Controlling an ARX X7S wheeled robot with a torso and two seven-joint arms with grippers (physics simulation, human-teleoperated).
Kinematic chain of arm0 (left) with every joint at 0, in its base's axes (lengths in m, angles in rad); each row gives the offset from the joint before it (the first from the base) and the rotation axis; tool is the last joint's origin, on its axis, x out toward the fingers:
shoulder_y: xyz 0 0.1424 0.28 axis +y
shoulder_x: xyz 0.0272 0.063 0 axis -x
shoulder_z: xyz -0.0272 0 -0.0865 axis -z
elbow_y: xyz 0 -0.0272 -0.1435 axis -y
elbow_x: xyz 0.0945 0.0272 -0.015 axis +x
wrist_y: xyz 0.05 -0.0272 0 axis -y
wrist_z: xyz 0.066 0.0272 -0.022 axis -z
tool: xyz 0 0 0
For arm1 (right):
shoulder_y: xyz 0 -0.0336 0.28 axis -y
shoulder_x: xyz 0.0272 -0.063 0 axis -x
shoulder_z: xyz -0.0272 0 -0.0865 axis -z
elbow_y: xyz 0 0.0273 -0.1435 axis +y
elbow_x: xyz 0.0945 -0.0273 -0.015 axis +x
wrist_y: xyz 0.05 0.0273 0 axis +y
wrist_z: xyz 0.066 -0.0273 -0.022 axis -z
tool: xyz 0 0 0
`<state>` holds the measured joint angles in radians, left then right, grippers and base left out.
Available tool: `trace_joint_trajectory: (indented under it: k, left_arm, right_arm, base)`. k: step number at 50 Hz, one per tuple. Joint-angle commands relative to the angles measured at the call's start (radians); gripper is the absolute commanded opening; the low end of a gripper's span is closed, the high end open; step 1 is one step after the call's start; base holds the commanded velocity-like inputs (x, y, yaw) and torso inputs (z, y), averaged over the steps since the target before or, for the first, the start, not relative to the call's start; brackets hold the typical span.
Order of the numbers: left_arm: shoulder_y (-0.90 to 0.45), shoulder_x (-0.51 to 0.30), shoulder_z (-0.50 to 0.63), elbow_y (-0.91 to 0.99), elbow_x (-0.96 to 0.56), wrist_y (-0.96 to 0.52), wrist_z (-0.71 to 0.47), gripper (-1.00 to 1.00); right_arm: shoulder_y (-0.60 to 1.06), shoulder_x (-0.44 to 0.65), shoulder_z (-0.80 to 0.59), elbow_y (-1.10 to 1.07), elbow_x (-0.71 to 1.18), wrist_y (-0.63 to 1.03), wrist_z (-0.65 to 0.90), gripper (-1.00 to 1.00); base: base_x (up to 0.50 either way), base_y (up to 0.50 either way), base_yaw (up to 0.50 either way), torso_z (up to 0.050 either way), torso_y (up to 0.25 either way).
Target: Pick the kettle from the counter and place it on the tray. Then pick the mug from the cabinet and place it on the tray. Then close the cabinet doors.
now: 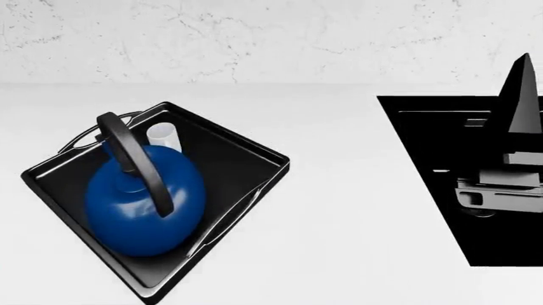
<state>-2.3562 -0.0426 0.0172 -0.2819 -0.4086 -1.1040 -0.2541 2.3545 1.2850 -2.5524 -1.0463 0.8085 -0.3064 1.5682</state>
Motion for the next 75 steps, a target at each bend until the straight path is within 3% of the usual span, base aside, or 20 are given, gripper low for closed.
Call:
trace_joint_trajectory:
  k: [1,18,27,37,47,53,75]
  left_arm:
    - [0.000,0.042,0.036,-0.179,-0.193,0.072,0.137,1.00]
    - [0.000,0.042,0.214,-0.411,-0.142,0.233,0.196,1.00]
    - [0.000,0.042,0.310,-0.530,-0.157,0.296,0.130,1.00]
    - [0.000,0.042,0.544,-0.624,-0.364,0.377,0.128,1.00]
    - [0.005,0.042,0.952,-0.686,-0.674,0.495,0.106,1.00]
    - [0.040,0.042,1.122,-0.684,-0.787,0.520,0.089,1.00]
    - [0.180,0.042,1.360,-0.658,-0.853,0.552,0.038,1.00]
  right_arm:
    - [0.001,-0.003,-0.032,-0.001,-0.040,-0.014,0.001,1.00]
    - [0.001,-0.011,-0.063,-0.001,-0.119,-0.018,0.002,1.00]
    - [0.002,0.006,-0.118,-0.001,-0.219,-0.034,0.002,1.00]
    - [0.002,0.016,-0.163,-0.001,-0.286,-0.047,0.002,1.00]
    - [0.002,0.029,-0.200,-0.001,-0.321,-0.059,0.002,1.00]
    - [0.001,0.031,-0.212,-0.001,-0.330,-0.062,0.002,1.00]
    - [0.001,0.025,-0.222,-0.001,-0.315,-0.069,0.002,1.00]
  base:
    - [0.00,0.00,0.00,0.000,0.000]
    - [0.00,0.00,0.00,0.000,0.000]
    - [0.00,0.00,0.00,0.000,0.000]
    - [0.00,0.00,0.00,0.000,0.000]
    - [0.00,0.00,0.00,0.000,0.000]
    - [0.00,0.00,0.00,0.000,0.000]
    - [0.00,0.00,0.00,0.000,0.000]
